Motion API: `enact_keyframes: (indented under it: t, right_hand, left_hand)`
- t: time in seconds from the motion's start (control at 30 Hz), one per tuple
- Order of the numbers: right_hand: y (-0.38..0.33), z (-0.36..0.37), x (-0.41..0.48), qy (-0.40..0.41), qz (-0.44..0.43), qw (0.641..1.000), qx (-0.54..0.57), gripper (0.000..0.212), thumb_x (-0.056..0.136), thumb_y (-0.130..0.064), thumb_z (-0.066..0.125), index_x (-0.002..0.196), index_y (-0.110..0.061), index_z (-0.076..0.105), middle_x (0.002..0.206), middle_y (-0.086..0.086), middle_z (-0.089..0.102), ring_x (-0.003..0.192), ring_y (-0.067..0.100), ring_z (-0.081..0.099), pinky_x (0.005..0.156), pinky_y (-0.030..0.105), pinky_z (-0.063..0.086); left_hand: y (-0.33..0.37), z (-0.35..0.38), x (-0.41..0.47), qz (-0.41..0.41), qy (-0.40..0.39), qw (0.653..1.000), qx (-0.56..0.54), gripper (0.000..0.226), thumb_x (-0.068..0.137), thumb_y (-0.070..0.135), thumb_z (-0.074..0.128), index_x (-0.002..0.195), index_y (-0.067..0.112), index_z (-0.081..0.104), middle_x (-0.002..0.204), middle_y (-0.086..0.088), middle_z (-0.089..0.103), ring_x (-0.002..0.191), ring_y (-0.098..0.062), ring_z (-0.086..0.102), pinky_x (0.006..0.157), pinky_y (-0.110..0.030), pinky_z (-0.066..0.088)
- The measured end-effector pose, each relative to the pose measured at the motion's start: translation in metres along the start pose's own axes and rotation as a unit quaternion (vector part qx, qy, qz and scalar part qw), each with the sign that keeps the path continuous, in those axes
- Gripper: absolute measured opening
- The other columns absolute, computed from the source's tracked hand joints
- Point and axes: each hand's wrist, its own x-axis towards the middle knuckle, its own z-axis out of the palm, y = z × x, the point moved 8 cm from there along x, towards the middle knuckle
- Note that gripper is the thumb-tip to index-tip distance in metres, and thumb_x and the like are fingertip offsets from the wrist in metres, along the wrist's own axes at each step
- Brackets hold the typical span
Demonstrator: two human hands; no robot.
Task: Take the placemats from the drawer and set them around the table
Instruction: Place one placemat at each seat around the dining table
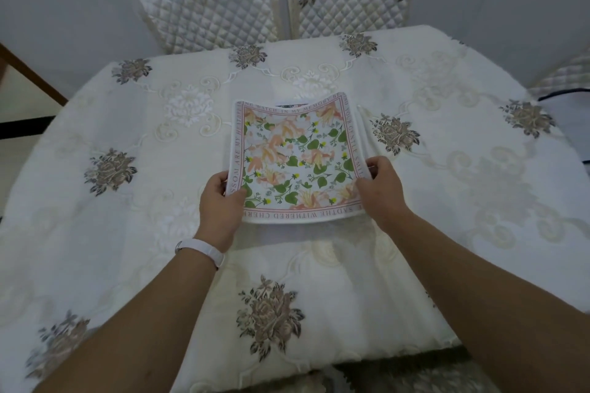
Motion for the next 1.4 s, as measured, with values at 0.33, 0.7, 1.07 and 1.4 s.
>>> enact_keyframes:
  t: [0.33,0.7,1.07,1.4]
  right_hand:
    - [-0.016,0.027,-0.103,-0.069,-0.056,0.996,0.017,0.022,0.087,0.000,0.054,0.098,-0.019,0.052,0.092,-0.004,0.063,0.083,0.013,0.064,0.066,0.030,0.053]
    - [-0.023,0.095,-0.204,-0.140,-0.079,0.986,-0.036,0.014,0.093,-0.004,0.053,0.097,-0.016,0.049,0.091,-0.002,0.060,0.078,0.012,0.061,0.061,0.030,0.052]
    - [0.022,0.161,-0.270,-0.144,-0.020,0.979,-0.146,0.015,0.090,-0.006,0.056,0.096,-0.017,0.049,0.088,-0.006,0.060,0.076,0.007,0.058,0.054,0.023,0.041]
    - [0.056,0.168,-0.286,-0.099,0.044,0.976,-0.191,0.019,0.085,-0.006,0.060,0.093,-0.020,0.049,0.084,-0.009,0.058,0.080,0.019,0.060,0.068,0.033,0.047]
  left_hand:
    - [-0.015,-0.100,-0.094,-0.021,0.055,0.998,-0.025,0.027,0.091,-0.003,0.058,0.101,0.022,0.053,0.103,-0.001,0.064,0.090,-0.023,0.066,0.071,-0.037,0.055]
    - [-0.062,-0.216,-0.157,-0.064,0.082,0.994,-0.033,0.022,0.094,-0.002,0.053,0.108,0.014,0.049,0.109,-0.007,0.063,0.092,-0.027,0.066,0.069,-0.037,0.054]
    - [-0.126,-0.283,-0.173,-0.109,-0.007,0.994,-0.007,0.036,0.090,-0.011,0.052,0.103,0.022,0.053,0.111,-0.003,0.064,0.096,-0.023,0.066,0.074,-0.039,0.057]
    - [-0.164,-0.292,-0.160,-0.166,-0.073,0.983,0.017,0.025,0.084,-0.008,0.063,0.098,0.013,0.062,0.103,-0.010,0.071,0.092,-0.030,0.069,0.082,-0.051,0.057]
